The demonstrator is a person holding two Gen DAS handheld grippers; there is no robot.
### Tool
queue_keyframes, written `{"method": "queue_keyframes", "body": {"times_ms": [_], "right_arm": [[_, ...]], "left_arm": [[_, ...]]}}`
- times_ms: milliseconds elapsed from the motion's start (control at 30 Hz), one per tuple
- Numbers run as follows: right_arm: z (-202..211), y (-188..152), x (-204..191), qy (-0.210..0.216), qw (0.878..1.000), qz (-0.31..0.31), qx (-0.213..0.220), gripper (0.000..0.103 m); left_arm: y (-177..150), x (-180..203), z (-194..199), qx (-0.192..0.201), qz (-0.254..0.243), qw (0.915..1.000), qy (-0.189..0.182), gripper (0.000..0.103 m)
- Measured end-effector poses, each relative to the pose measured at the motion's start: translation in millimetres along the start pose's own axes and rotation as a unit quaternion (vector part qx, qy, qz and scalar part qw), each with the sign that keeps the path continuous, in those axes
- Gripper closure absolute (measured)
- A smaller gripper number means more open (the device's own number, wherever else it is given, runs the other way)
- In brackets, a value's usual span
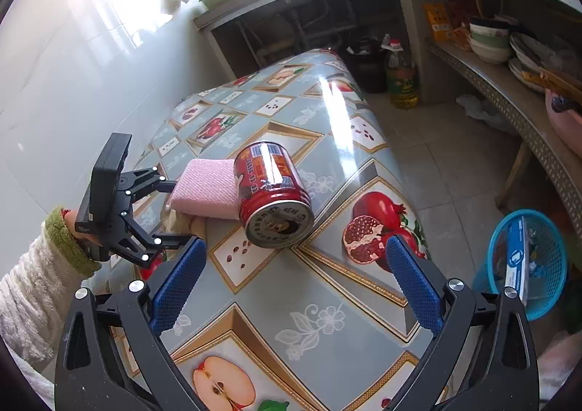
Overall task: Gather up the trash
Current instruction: 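Grasp the brown paper with the left tool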
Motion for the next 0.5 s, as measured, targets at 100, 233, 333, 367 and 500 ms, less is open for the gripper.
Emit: {"method": "queue_keyframes", "body": {"times_ms": [100, 233, 333, 367, 500], "right_arm": [[0.6, 0.9, 0.4, 0.002, 1.0, -0.004, 0.002, 0.008], [3.1, 1.3, 1.3, 0.004, 1.0, -0.008, 0.004, 0.008], [5.8, 0.7, 1.4, 0.005, 1.0, -0.012, 0.006, 0.008], [6.9, 0.3, 1.4, 0.005, 1.0, -0.012, 0.007, 0.008], [13.2, -0.7, 2.6, 0.006, 1.0, -0.015, 0.01, 0.008]], "left_arm": [[-1.5, 1.5, 0.9, -0.005, 0.004, 1.0, -0.006, 0.02], [-2.1, 2.2, 1.0, -0.012, 0.015, 0.9998, -0.008, 0.024], [-3.7, 2.0, 3.3, -0.012, 0.023, 0.9997, -0.005, 0.03], [-4.3, 1.1, 4.2, -0.012, 0.028, 0.9995, -0.004, 0.031], [-8.0, -4.5, 8.7, -0.012, 0.054, 0.9984, 0.007, 0.044]]}}
Point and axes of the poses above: each gripper's, at about its wrist camera, not at the fingertips, and z roughly against the way its jaws point, x to its right, y to its top, the point moved 9 cm from there along -z, roughly the way its jaws point, and after that the axes turned 9 degrees about y, right-handed, at the moved point
